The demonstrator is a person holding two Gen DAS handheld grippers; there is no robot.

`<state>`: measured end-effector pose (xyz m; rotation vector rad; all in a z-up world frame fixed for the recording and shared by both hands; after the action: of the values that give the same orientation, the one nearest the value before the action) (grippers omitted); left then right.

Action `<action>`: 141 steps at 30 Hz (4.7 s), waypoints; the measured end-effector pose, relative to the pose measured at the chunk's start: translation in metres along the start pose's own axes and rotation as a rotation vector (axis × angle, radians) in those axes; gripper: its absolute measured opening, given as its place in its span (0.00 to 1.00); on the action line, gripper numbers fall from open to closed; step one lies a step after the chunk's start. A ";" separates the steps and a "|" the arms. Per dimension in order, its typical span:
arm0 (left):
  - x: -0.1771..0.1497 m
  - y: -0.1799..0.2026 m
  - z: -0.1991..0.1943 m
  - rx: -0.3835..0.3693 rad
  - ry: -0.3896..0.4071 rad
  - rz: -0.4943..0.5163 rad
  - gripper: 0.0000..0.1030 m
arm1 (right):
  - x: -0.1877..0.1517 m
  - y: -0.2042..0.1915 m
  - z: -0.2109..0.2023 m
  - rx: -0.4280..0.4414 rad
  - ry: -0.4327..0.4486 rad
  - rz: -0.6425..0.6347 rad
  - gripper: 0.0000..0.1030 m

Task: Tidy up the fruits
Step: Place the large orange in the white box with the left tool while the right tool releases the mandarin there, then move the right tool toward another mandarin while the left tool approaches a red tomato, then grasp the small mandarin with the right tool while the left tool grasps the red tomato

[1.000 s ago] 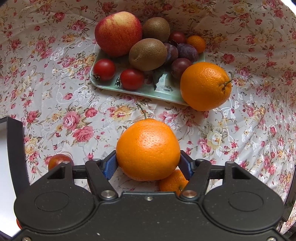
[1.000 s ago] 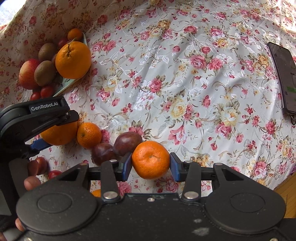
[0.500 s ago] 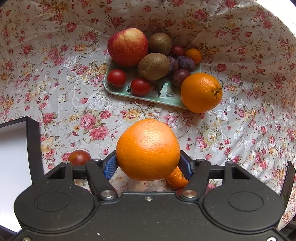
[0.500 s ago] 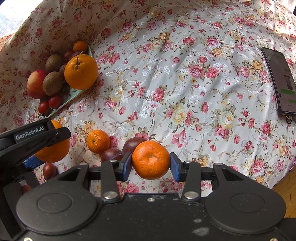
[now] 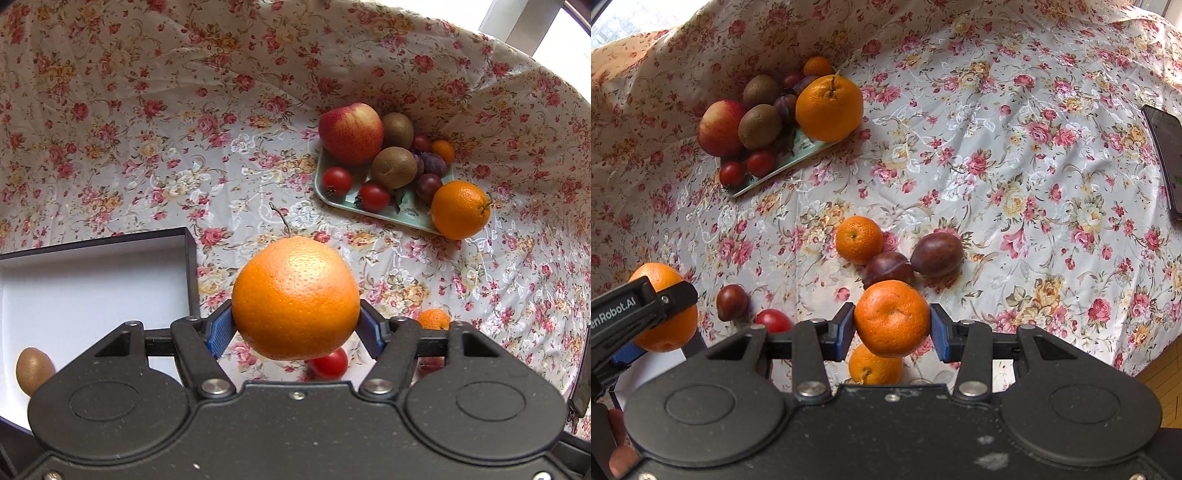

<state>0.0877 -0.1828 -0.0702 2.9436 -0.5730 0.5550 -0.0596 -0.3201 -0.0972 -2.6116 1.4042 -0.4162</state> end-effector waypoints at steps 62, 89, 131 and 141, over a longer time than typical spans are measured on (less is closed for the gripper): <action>-0.043 -0.254 -0.003 0.289 -0.042 -0.262 0.59 | -0.120 -0.231 0.025 0.236 -0.062 -0.509 0.45; -0.025 -0.178 -0.010 0.268 -0.007 -0.103 0.59 | -0.087 -0.168 0.006 0.156 -0.063 -0.431 0.45; -0.047 0.042 0.021 0.081 -0.130 0.231 0.59 | -0.015 0.065 0.003 -0.112 -0.148 -0.038 0.44; -0.048 0.043 0.029 0.082 -0.150 0.249 0.59 | -0.024 0.060 0.007 -0.089 -0.138 0.030 0.44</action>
<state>0.0394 -0.2101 -0.1137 3.0295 -0.9651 0.3875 -0.1172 -0.3335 -0.1234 -2.6268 1.4453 -0.1693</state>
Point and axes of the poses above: each gripper's, at about its wrist camera, not at the fingertips, and z roughly the way its jaws point, y to its right, x to its top, the point moved 10 cm from there along z, roughly the way its jaws point, and after that the axes turned 5 degrees about x, right-handed, at the moved point
